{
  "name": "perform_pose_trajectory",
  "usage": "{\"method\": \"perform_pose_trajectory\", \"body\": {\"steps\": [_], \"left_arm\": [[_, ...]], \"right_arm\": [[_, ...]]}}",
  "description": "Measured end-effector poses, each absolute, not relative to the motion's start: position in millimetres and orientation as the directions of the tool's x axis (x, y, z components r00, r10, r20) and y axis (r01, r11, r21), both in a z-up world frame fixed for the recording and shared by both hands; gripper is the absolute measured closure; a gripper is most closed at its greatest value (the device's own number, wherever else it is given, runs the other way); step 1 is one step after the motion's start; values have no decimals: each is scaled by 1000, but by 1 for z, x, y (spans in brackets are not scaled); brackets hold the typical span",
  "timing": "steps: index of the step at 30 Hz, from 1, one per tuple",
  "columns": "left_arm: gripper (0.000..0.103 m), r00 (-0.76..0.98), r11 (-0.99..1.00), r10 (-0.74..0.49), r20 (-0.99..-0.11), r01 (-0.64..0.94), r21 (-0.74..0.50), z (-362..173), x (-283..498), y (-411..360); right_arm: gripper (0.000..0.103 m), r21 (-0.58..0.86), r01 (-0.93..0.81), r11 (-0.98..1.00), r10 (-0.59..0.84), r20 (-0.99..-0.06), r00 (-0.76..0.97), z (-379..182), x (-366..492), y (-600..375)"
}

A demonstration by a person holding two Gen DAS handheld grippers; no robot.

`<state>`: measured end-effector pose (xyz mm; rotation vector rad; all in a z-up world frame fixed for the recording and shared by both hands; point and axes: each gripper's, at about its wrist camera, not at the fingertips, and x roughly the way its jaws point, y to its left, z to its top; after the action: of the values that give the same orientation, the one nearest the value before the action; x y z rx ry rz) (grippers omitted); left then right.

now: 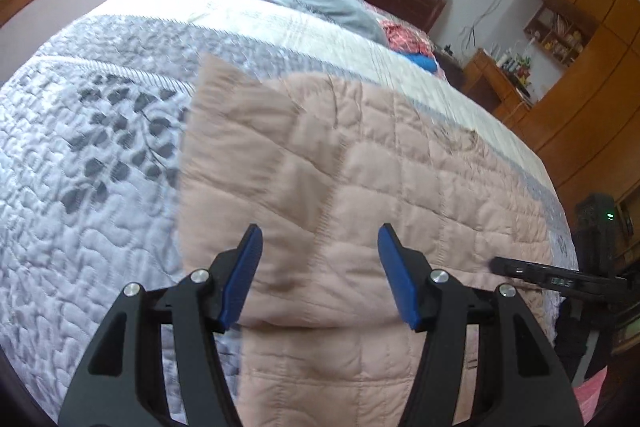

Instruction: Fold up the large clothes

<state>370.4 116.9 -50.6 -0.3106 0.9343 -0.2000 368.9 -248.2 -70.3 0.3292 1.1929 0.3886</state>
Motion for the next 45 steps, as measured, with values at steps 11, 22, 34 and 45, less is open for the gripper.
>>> {"method": "perform_pose_trajectory", "body": {"steps": [11, 22, 34, 45], "left_arm": [[44, 595, 935, -327, -734, 92, -342, -41, 387, 90], [45, 465, 946, -321, -825, 112, -304, -102, 425, 46], [45, 533, 960, -279, -799, 134, -246, -69, 402, 33], [44, 456, 961, -274, -847, 172, -218, -104, 414, 10]], "right_arm": [[97, 333, 30, 942, 273, -819, 504, -25, 347, -343], [94, 305, 85, 949, 240, -868, 436, -88, 359, -344], [84, 245, 78, 966, 168, -832, 529, -43, 329, -341], [88, 239, 61, 969, 189, -879, 438, -97, 352, -316]]}}
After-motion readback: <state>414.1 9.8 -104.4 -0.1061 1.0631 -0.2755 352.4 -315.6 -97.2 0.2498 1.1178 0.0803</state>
